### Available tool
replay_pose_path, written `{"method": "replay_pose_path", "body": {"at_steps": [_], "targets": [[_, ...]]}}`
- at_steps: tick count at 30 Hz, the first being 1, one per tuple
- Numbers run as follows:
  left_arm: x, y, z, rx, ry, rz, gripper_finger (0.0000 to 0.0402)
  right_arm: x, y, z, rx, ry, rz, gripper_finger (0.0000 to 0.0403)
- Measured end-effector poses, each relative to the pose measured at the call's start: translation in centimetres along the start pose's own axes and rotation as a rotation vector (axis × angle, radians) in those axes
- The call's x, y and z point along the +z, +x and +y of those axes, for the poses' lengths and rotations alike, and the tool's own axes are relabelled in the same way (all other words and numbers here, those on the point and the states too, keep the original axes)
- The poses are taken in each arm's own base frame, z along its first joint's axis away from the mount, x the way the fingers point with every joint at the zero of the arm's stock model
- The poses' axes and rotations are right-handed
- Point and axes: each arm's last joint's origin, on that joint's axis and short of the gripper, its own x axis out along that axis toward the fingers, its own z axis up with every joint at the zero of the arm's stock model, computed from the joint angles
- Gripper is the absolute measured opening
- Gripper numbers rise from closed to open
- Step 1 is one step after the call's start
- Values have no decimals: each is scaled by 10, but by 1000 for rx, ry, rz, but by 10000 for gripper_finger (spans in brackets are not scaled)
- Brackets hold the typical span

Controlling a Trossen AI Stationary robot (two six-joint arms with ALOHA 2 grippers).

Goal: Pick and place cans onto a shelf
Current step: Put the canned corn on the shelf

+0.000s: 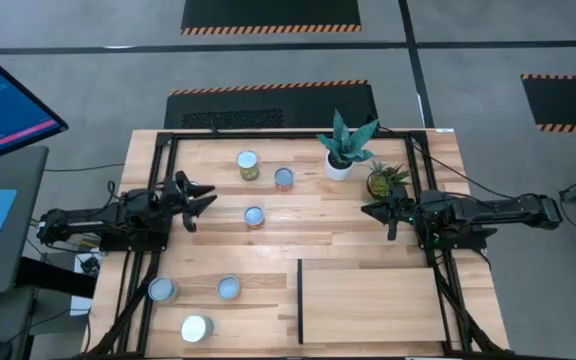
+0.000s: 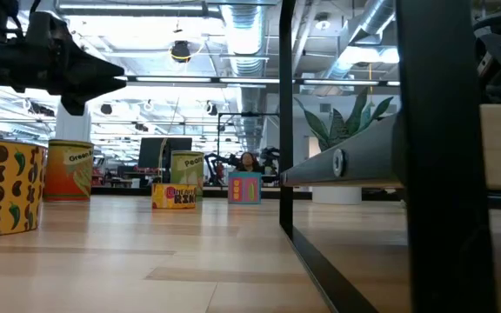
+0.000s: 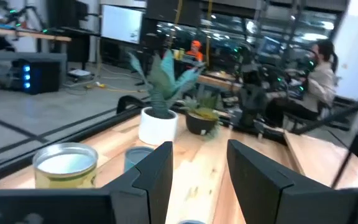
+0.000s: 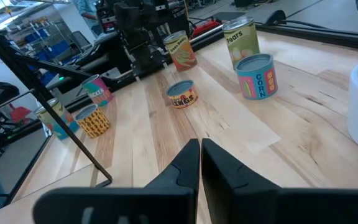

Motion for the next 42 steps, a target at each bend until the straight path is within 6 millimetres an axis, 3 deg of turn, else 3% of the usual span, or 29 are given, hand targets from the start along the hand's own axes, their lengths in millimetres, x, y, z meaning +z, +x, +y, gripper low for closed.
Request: {"method": "replay_pose_path", "body": {"at_steps": [11, 24, 32, 42], "targets": [[2, -1, 5, 176, -475, -97, 142, 0, 0, 0, 0, 0, 0, 43], [2, 0, 4, 137, -673, -94, 142, 4, 0, 0, -5, -20, -50, 43], [2, -1, 6, 178, -686, -122, 142, 18, -2, 5, 35, 6, -192, 43], [3, -1, 7, 226, -689, -155, 142, 20, -2, 6, 52, 54, -208, 43]]}}
